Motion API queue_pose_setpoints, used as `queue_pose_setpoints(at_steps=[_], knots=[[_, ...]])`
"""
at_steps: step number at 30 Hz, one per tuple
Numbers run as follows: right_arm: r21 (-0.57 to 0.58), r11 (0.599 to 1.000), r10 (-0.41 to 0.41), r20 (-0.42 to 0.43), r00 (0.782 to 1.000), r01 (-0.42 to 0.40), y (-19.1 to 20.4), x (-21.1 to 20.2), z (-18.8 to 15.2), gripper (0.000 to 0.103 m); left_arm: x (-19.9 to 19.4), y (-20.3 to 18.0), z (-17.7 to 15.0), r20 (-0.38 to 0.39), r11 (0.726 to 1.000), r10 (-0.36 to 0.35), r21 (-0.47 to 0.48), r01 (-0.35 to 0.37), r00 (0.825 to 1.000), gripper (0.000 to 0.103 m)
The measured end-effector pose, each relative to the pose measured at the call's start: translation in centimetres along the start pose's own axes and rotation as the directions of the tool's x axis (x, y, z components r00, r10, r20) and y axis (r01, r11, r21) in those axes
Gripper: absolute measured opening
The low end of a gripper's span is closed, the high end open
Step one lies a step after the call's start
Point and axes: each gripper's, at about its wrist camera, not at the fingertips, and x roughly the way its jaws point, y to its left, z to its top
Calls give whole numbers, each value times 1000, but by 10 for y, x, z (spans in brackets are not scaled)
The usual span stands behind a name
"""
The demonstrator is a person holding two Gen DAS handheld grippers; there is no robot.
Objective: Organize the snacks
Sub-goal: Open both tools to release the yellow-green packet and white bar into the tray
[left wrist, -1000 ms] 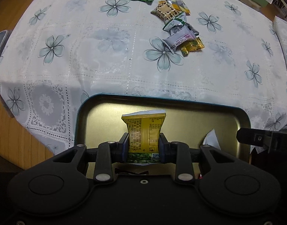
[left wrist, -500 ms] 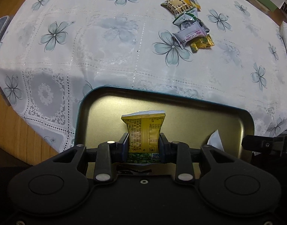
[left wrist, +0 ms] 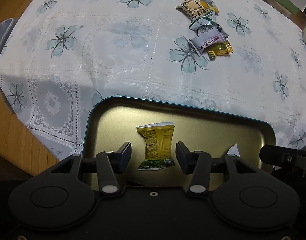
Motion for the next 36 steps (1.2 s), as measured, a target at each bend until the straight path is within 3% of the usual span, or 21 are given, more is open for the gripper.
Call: queue_pose_setpoints(at_steps=[7, 13, 15, 17, 20, 24, 28, 31, 36], knots=[[71, 997, -5, -1, 1000, 5, -6, -7, -2, 54, -18, -7, 1, 49, 1000, -2, 7, 2, 999, 56], [121, 993, -13, 22, 1000, 11, -7, -16, -2, 55, -27, -20, -1, 144, 995, 84, 35, -90, 986, 57], [103, 995, -14, 25, 1000, 11, -5, -20, -1, 55, -27, -20, -2, 130, 993, 112, 18, -115, 985, 56], [93, 996, -19, 25, 1000, 17, -2, -24, -1, 55, -29, -20, -6, 120, 995, 95, 25, -99, 988, 57], [79, 997, -16, 14, 1000, 15, 3, -26, 0, 66, -27, -18, -13, 118, 992, 121, 23, -125, 986, 57], [43, 998, -48, 16, 999, 48, 11, -24, 1, 66, -31, -13, -14, 88, 999, 55, -3, -55, 995, 58], [21, 994, -110, 1, 994, 110, 12, -15, 1, 67, -28, -8, -13, 126, 995, 95, -22, -93, 987, 58], [61, 984, -163, -43, 986, 166, 7, -12, -3, 67, -27, 3, -9, 115, 997, 74, -45, -69, 991, 58], [57, 986, -155, -34, 987, 156, 13, -24, -10, 67, -42, 7, -6, 153, 996, 37, -87, -23, 988, 58]])
